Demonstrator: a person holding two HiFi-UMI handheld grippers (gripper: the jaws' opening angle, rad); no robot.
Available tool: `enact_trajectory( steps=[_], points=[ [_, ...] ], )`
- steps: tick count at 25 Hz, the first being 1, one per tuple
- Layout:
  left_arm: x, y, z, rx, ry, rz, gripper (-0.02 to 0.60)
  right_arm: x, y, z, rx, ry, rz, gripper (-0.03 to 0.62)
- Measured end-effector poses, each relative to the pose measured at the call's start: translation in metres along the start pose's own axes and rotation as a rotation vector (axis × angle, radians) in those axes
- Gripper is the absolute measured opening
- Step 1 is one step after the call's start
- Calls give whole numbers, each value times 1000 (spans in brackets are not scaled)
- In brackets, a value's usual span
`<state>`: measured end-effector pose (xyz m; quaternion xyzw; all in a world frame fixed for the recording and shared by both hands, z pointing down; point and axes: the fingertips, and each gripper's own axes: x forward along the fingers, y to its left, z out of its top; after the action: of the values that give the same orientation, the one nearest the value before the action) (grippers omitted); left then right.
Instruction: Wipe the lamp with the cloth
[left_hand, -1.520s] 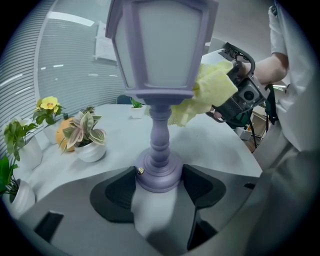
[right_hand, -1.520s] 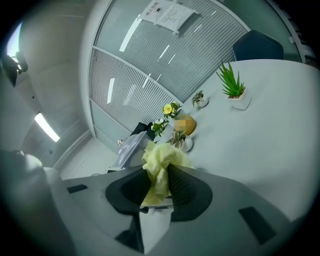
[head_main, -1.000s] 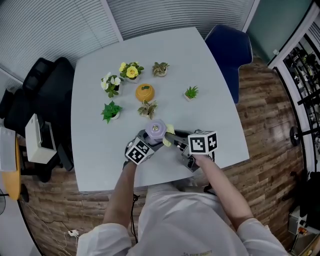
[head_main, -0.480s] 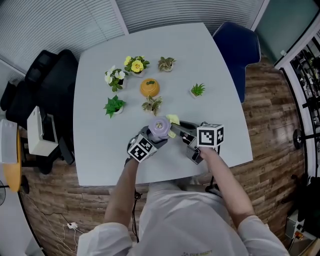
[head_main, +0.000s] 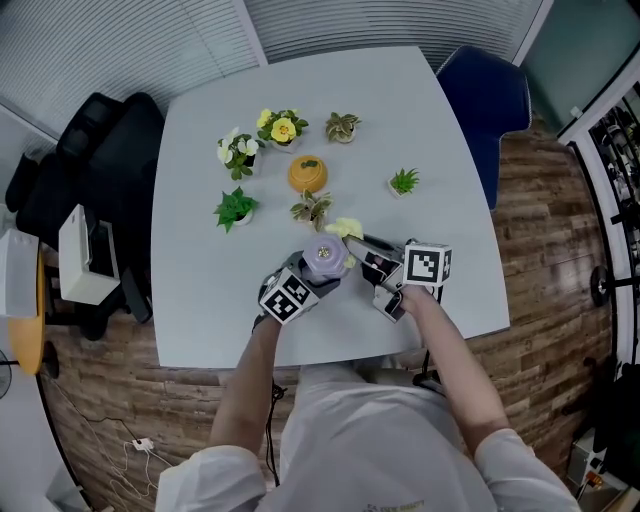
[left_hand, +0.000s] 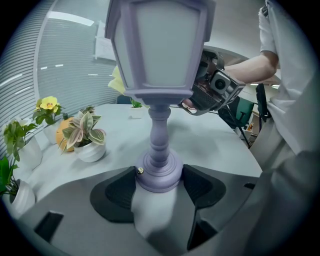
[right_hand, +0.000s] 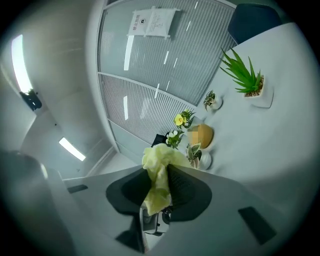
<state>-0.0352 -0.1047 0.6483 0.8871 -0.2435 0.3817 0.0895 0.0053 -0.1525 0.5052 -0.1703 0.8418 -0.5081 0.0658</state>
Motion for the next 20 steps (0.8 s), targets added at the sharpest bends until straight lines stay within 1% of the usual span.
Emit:
enact_trajectory(
  steps=[5,11,15,20],
  points=[
    [-1,1,0,4,1,6,304,5,5,2,68,10,78,106],
    [0,1,0,1,-2,-4,304,-2,3,10,181,-43,162,106],
    [-1,2,1,1,-4,0,304,1,6,9,188,-33,192,104],
    [0,1,-1,4,-9,4,304,9,8,2,206,-17,207,103]
  ],
)
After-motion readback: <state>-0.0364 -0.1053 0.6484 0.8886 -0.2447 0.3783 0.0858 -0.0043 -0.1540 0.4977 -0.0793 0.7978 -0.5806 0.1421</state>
